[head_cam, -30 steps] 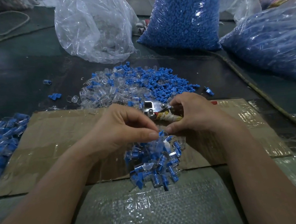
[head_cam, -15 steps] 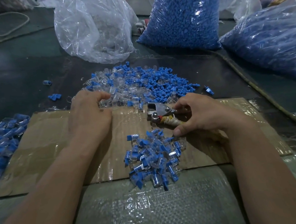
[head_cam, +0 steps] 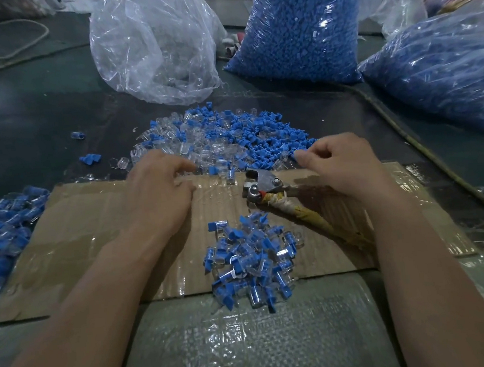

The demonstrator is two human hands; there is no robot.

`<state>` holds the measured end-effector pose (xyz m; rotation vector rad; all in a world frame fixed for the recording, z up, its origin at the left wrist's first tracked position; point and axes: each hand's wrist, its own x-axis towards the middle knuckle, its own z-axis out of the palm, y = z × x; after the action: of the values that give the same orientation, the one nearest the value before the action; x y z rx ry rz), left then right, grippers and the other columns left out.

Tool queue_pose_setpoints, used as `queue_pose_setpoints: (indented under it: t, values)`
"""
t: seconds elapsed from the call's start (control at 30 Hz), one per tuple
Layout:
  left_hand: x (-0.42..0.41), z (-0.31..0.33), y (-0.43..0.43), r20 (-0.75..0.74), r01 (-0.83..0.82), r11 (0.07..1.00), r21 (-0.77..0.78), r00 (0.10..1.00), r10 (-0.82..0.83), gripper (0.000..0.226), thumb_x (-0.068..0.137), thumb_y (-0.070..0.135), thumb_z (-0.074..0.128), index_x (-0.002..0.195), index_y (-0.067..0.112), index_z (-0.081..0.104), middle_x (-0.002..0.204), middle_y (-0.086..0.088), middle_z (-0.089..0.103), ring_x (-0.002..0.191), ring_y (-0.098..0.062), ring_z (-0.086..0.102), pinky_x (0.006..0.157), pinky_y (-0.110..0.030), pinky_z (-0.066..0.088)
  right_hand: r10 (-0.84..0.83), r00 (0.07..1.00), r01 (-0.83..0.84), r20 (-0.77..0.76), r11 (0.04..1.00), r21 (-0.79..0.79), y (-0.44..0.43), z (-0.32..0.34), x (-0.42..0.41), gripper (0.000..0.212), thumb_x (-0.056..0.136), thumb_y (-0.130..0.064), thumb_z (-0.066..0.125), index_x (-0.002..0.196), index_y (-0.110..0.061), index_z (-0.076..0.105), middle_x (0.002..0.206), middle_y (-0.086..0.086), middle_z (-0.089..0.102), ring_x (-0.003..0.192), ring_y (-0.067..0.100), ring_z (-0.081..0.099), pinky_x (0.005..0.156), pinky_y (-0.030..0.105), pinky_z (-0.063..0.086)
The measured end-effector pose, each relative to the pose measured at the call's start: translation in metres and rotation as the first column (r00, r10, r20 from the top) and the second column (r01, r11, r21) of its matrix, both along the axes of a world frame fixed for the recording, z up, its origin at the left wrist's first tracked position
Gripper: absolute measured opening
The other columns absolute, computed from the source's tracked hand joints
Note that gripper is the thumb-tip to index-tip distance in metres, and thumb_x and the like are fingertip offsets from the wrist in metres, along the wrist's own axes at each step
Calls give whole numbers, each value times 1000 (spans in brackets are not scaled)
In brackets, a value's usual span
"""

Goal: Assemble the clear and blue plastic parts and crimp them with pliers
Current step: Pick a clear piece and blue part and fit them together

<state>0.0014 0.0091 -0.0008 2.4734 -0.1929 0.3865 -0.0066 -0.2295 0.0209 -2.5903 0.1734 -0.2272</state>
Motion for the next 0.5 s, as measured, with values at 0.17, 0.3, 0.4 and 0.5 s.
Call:
queue_pose_setpoints:
  t: [0.17, 0.3, 0.4, 0.5]
  values:
    - [6, -2, 5, -92, -76, 993, 89, 992, 85, 27, 89, 13, 59, 115, 15, 65, 120, -11, 59, 114, -25, 49, 98, -37, 37, -176, 980, 172, 98, 984, 46, -12, -10, 9, 7, 88, -26, 58, 83, -26, 63, 74, -13, 57, 76, 8, 53, 71, 26, 39]
    - [2, -2, 2, -86, -23, 998, 62, 996, 28, 21, 91, 10, 55, 107, 11, 70, 110, -6, 68, 101, -20, 58, 92, -32, 40, -164, 985, 166, 57, 986, -26, -11, -17, 15, 12, 89, -24, 57, 95, -23, 68, 92, -7, 62, 83, 9, 51, 74, 27, 40]
    - [0, 1, 1, -49, -18, 999, -48, 999, 15, 19, 88, 16, 62, 104, 12, 69, 94, 0, 67, 80, -7, 54, 87, -27, 38, -104, 994, 106, 31, 991, -79, -6, -21, 20, 22, 89, -24, 59, 108, -20, 67, 103, -2, 66, 84, 8, 51, 75, 24, 39]
    - [-5, 6, -3, -68, 29, 973, -228, 997, -46, 4, 84, 18, 65, 87, 20, 66, 78, 11, 61, 71, -2, 55, 73, -20, 44, -66, 998, 63, -16, 990, -125, -3, -22, 22, 29, 88, -25, 60, 116, -20, 64, 109, 0, 64, 89, 11, 52, 78, 25, 37]
